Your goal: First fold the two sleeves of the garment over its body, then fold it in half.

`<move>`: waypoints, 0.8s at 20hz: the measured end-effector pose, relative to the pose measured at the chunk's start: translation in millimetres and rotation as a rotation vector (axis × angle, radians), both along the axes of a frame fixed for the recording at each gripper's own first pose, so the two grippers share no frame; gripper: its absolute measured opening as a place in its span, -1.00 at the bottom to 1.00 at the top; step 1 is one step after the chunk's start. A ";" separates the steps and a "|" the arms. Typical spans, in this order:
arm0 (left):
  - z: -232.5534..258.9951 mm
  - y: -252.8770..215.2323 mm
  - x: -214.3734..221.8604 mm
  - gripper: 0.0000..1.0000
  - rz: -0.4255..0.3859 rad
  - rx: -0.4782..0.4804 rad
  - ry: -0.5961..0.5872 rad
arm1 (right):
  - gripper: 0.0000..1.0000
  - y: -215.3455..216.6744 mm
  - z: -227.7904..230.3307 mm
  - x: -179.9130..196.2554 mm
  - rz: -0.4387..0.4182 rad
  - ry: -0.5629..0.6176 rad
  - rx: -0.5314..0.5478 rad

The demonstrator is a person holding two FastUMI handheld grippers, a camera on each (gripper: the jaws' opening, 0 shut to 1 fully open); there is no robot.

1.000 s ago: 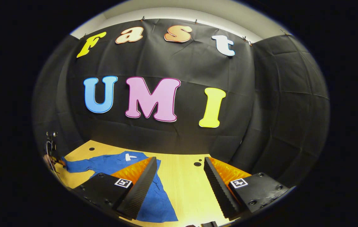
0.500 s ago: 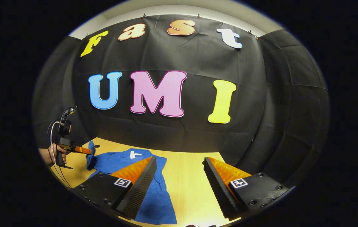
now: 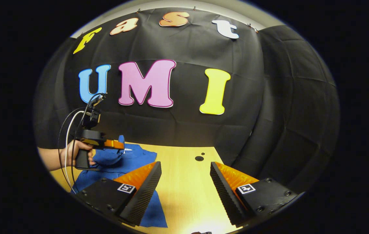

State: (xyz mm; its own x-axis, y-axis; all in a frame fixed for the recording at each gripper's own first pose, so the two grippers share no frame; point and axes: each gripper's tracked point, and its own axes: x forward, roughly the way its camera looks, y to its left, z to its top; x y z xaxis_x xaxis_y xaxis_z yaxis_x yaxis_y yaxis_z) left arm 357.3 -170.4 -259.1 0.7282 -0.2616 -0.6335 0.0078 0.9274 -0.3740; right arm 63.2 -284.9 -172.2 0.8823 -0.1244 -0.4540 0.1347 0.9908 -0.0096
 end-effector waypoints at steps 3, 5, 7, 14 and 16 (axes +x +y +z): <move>-2.4 -9.1 15.3 0.26 0.011 0.024 -0.028 | 0.94 -1.3 -6.1 -1.2 -0.016 0.013 0.006; -9.1 -3.8 12.4 0.70 0.011 0.059 -0.018 | 0.94 -2.0 -15.6 -2.2 -0.016 0.028 0.015; -7.9 6.8 1.5 0.70 0.022 0.086 -0.018 | 0.94 5.7 -26.2 -3.2 -0.009 0.046 0.040; 12.4 79.1 -120.9 0.70 0.055 0.210 -0.071 | 0.94 45.3 -89.8 -21.8 0.067 0.180 0.077; 9.9 100.3 -172.2 0.69 0.012 0.296 -0.041 | 0.94 58.3 -113.1 -37.5 0.091 0.245 0.091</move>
